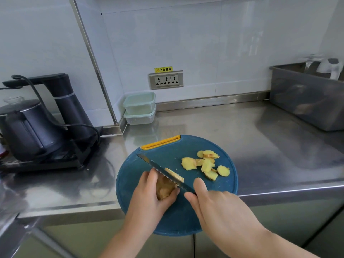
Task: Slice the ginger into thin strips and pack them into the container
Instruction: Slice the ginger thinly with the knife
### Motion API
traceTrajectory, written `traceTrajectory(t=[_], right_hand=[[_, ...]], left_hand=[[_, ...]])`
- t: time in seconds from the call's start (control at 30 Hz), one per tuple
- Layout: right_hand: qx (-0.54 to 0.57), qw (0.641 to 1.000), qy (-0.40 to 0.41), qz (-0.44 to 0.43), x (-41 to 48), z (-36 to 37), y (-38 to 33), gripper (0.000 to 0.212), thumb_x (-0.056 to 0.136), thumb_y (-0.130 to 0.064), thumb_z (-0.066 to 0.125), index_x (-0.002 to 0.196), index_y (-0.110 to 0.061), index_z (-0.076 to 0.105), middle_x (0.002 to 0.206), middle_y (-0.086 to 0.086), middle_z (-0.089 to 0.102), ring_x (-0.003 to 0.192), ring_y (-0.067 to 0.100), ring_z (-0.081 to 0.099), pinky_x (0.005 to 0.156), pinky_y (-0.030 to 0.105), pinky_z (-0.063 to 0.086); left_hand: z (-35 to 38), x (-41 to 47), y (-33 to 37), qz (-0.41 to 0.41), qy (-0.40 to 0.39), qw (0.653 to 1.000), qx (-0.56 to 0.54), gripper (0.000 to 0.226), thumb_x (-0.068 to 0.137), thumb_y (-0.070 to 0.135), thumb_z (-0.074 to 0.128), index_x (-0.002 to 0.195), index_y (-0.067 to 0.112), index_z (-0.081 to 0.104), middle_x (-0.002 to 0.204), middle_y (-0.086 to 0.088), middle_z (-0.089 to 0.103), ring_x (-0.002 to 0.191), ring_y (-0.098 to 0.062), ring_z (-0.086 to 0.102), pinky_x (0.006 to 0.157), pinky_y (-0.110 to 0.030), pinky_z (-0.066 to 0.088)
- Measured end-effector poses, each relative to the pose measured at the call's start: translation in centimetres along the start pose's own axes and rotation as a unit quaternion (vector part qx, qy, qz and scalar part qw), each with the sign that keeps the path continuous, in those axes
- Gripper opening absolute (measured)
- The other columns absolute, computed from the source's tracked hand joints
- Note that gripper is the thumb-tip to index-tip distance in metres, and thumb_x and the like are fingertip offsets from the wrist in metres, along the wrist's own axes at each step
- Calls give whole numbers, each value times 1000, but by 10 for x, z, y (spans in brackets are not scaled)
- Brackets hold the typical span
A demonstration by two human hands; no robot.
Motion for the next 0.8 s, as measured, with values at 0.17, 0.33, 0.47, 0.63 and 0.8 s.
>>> traceTrajectory(t=[0.17, 0.33, 0.47, 0.63, 0.8], right_hand=[[15, 1000, 9, 0, 0, -2, -1, 53, 65, -58, -31, 84, -29, 9, 61, -5, 39, 48, 17, 36, 43, 26, 24], [-30, 999, 30, 25, -1, 1, 7, 47, 86, -55, -20, 86, -28, 18, 50, -6, 32, 37, 16, 27, 37, 20, 19], [-19, 997, 70, 27, -2, -7, 3, 33, 99, -49, 5, 88, -25, 25, 53, -7, 35, 41, 16, 32, 39, 24, 26], [49, 998, 48, -1, 3, -11, 5, 32, 99, -51, 9, 93, -24, 26, 67, -7, 43, 58, 16, 43, 51, 28, 33], [51, 998, 20, 16, 6, -14, 7, 43, 95, -57, 6, 82, -25, 32, 68, -7, 43, 57, 13, 41, 51, 25, 32]], left_hand=[[-1, 0, 1, 0, 0, 1000, -12, 52, 72, 44, 73, 118, 34, 51, 102, 17, 53, 95, 3, 52, 73, -6, 41], [-1, -1, 4, 3, -9, 1000, -4, 49, 74, 43, 74, 117, 36, 51, 102, 18, 50, 95, 5, 51, 74, -4, 39], [-2, 0, 6, 9, -2, 1000, -1, 46, 73, 41, 75, 113, 37, 52, 98, 19, 49, 93, 6, 51, 71, -3, 38], [-2, 2, 6, 17, -9, 1000, 1, 34, 74, 43, 72, 98, 36, 50, 95, 15, 50, 91, 4, 51, 71, -9, 41], [-2, 3, 4, 19, -9, 1000, -11, 36, 72, 36, 78, 99, 36, 54, 94, 12, 48, 92, 4, 51, 70, -5, 39]])
Point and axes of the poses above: each hand's wrist, its own x-axis towards the middle knuckle, its own z-axis out of the palm, y = z × x, the point moved 5 cm from there along x, towards the middle knuckle
